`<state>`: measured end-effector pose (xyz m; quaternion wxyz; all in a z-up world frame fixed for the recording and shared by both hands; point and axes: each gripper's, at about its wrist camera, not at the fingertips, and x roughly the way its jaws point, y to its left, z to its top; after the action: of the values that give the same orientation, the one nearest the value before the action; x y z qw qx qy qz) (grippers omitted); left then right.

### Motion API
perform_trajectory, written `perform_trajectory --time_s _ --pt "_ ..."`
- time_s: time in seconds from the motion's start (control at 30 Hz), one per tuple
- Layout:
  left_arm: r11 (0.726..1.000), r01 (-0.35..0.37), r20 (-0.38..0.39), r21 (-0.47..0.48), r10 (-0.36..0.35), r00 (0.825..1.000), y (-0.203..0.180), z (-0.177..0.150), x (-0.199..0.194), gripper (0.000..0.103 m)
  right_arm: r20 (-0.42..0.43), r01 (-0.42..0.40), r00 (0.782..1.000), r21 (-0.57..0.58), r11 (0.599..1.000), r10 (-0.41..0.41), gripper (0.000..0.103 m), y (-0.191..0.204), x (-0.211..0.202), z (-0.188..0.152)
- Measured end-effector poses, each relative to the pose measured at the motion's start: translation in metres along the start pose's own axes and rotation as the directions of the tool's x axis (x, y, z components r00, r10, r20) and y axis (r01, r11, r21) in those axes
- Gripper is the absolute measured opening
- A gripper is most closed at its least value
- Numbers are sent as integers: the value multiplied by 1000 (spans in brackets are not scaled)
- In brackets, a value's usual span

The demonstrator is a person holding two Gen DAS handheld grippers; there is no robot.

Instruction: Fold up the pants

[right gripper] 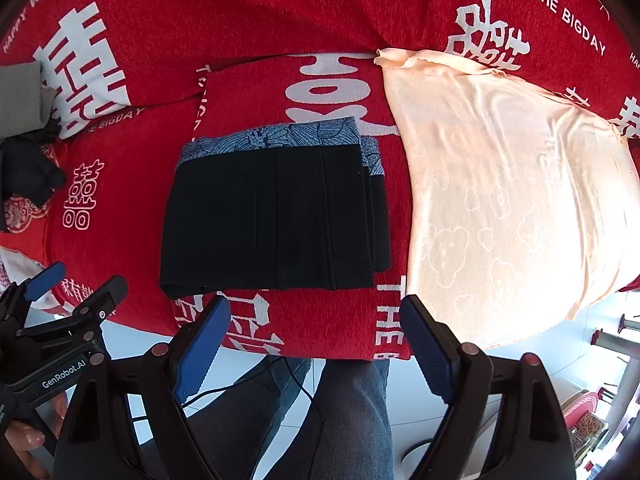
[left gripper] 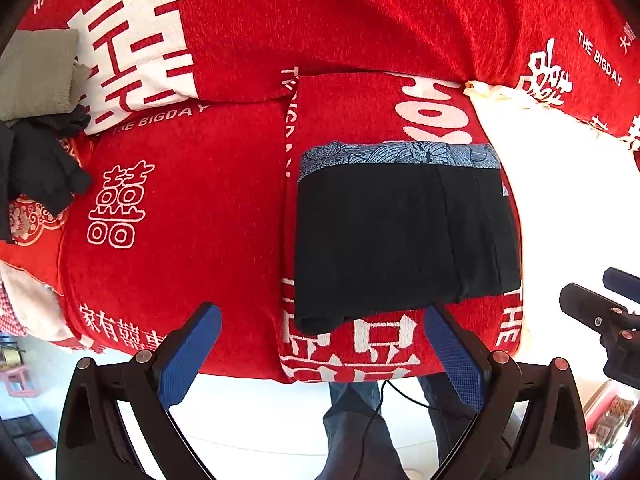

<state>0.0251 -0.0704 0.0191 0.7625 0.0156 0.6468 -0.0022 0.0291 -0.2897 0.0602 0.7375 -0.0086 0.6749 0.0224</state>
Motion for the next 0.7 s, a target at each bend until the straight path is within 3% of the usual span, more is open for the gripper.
perform_trajectory --time_s 0.7 --pt "1000 1 1 -10 -1 1000 1 2 0 101 -6 6 1000 -16 1000 -6 89 8 3 5"
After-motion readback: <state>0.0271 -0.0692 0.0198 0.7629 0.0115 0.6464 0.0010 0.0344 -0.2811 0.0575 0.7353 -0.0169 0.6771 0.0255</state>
